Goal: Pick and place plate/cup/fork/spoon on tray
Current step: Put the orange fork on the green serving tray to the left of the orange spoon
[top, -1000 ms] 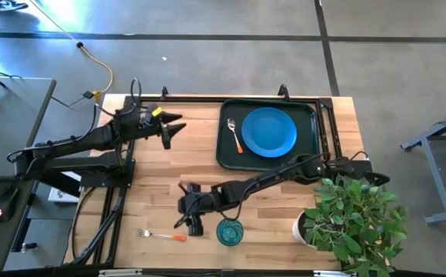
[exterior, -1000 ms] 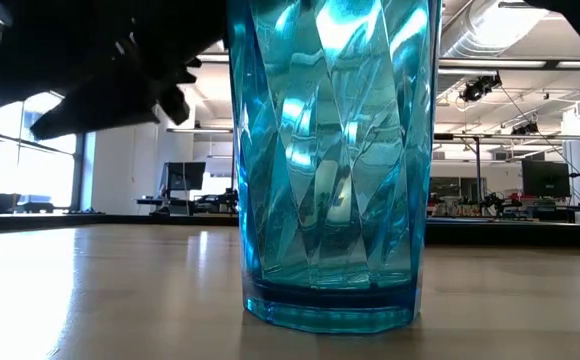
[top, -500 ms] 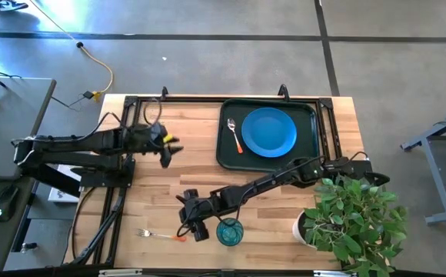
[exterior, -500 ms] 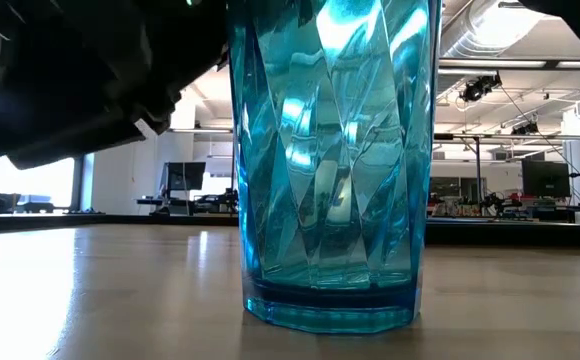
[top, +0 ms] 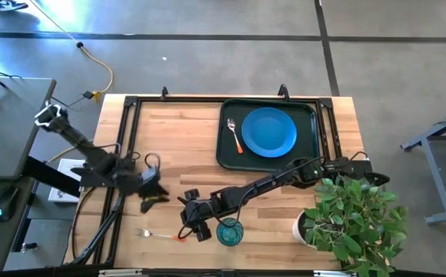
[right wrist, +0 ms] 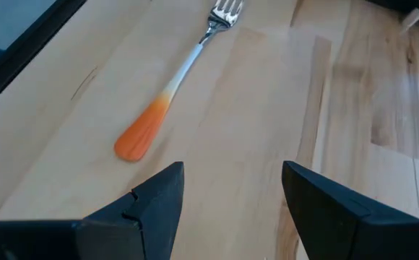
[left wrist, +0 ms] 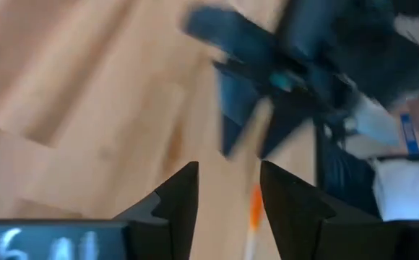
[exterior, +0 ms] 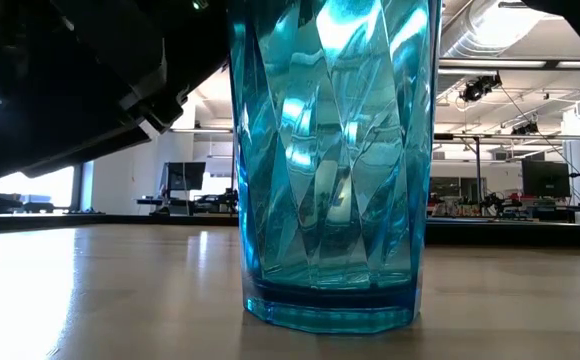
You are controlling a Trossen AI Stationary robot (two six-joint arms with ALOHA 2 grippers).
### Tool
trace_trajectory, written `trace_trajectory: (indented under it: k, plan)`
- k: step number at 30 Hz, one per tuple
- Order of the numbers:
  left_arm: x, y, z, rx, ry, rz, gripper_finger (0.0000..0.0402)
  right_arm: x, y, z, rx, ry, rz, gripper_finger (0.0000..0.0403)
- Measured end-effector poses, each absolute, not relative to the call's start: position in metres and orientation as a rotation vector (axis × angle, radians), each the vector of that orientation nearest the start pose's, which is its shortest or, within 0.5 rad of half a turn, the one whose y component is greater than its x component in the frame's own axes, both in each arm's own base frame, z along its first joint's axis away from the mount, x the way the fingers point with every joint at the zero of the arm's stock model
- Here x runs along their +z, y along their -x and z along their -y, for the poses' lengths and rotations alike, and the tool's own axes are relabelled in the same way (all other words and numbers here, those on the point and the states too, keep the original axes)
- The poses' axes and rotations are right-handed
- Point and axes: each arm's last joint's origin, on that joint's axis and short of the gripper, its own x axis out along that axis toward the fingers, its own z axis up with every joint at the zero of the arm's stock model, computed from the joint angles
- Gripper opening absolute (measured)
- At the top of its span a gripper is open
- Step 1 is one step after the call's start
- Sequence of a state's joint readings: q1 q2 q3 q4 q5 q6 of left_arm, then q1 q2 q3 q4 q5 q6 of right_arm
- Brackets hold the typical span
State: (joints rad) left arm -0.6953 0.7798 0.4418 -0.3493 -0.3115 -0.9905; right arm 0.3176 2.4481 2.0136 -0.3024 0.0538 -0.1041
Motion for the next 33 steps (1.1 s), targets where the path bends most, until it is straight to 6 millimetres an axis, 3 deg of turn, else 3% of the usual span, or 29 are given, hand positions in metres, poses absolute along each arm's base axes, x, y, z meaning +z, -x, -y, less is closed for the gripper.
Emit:
trace_trajectory:
  k: [8,17,27,33]
  plan:
    - [0.177,-0.105,0.141,-0.1,0.566,-0.901,0.0119,0.158,-0.515,-0.167,0.274,0.207,-0.72,0.0227]
    - [0.148,-0.107,0.185,-0.269,0.462,-0.936,0.0119,0.16,-0.517,-0.166,0.25,0.147,-0.703,0.0227]
    - [0.121,-0.109,0.205,-0.275,0.263,-1.02,0.0119,0.161,-0.519,-0.163,0.197,0.094,-0.692,0.0227]
    - [0.112,-0.114,0.204,-0.213,0.206,-1.061,0.0116,0.161,-0.52,-0.162,0.173,0.085,-0.69,0.0227]
